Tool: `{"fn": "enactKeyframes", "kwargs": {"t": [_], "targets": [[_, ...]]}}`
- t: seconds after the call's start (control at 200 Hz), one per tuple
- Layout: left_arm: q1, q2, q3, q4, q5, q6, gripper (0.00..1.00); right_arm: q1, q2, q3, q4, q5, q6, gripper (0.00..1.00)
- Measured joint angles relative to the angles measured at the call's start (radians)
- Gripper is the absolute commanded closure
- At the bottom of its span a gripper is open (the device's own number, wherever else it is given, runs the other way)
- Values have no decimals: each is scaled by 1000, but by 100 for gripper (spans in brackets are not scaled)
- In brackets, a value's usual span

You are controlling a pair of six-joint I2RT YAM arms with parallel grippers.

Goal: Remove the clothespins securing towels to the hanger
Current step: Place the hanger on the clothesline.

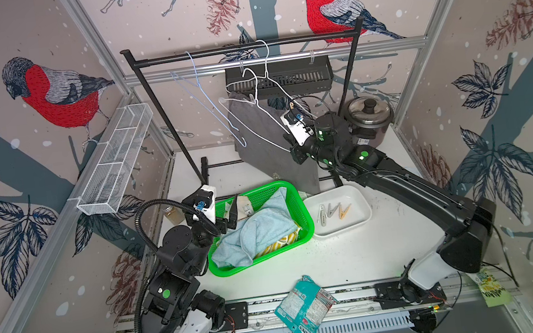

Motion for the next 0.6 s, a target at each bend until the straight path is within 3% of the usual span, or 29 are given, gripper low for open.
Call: {"fn": "enactKeyframes", "kwargs": {"t": [0.6], "targets": [[0, 11, -8, -2, -5, 35, 1, -39, 324, 464, -10, -35, -6, 99]]}}
